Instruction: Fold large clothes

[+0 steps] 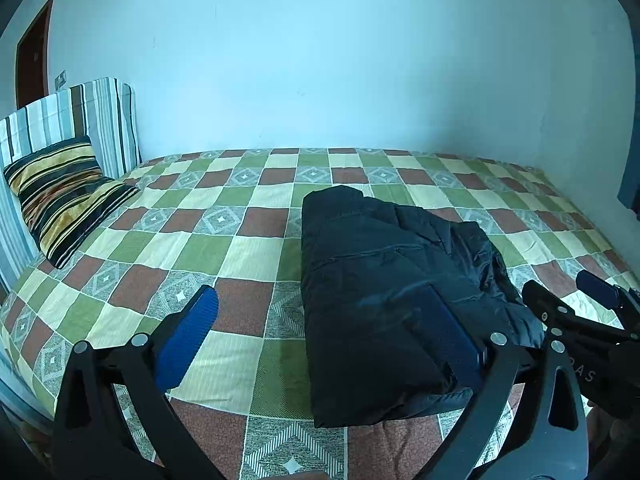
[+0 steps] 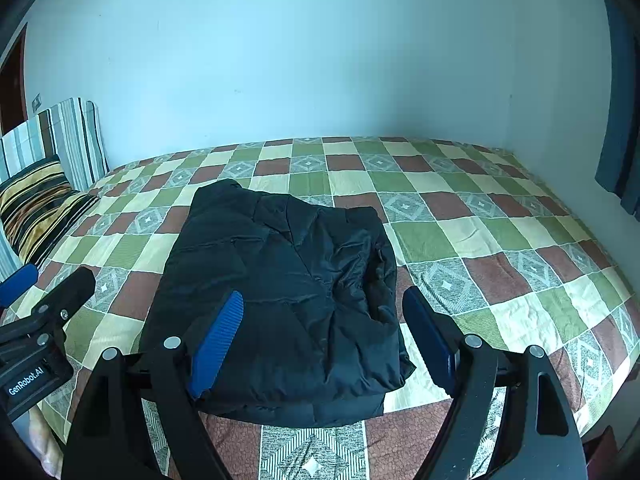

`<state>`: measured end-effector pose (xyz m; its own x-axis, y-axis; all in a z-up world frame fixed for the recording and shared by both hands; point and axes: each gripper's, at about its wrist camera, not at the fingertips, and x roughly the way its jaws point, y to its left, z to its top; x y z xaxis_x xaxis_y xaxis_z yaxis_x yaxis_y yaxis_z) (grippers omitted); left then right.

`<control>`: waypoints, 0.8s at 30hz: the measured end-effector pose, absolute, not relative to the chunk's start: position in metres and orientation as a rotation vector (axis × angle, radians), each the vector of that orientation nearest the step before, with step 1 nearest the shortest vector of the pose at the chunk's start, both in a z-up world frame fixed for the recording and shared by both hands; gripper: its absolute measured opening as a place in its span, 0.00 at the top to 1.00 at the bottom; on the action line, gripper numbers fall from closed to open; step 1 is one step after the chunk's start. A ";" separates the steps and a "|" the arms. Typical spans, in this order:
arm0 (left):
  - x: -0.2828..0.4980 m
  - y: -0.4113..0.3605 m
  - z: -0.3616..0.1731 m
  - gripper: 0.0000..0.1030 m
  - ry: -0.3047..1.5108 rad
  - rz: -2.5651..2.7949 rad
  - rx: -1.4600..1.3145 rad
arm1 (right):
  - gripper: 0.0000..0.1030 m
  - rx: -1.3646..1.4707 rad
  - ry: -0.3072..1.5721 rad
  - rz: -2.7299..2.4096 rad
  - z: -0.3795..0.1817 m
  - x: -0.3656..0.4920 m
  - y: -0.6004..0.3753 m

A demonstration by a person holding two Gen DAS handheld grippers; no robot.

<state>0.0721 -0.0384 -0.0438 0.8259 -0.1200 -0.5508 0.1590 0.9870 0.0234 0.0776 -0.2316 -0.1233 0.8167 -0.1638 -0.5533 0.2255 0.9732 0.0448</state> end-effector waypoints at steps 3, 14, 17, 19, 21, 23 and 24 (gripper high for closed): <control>0.071 -0.039 -0.043 0.02 0.580 -0.151 0.071 | 0.22 0.107 0.579 -0.207 -0.123 0.075 -0.232; 0.071 -0.043 -0.050 0.02 0.601 -0.136 0.101 | 0.22 0.102 0.589 -0.204 -0.126 0.073 -0.235; 0.076 -0.039 -0.054 0.02 0.601 -0.130 0.091 | 0.22 0.102 0.595 -0.205 -0.129 0.074 -0.240; 0.082 -0.033 -0.058 0.02 0.608 -0.112 0.087 | 0.22 0.106 0.598 -0.213 -0.131 0.075 -0.245; 0.094 -0.021 -0.066 0.02 0.641 -0.090 0.081 | 0.22 0.119 0.605 -0.227 -0.135 0.078 -0.256; 0.108 -0.005 -0.077 0.02 0.682 -0.072 0.057 | 0.21 0.133 0.617 -0.265 -0.141 0.079 -0.274; 0.118 0.008 -0.087 0.02 0.708 -0.048 0.041 | 0.17 0.141 0.622 -0.291 -0.145 0.080 -0.286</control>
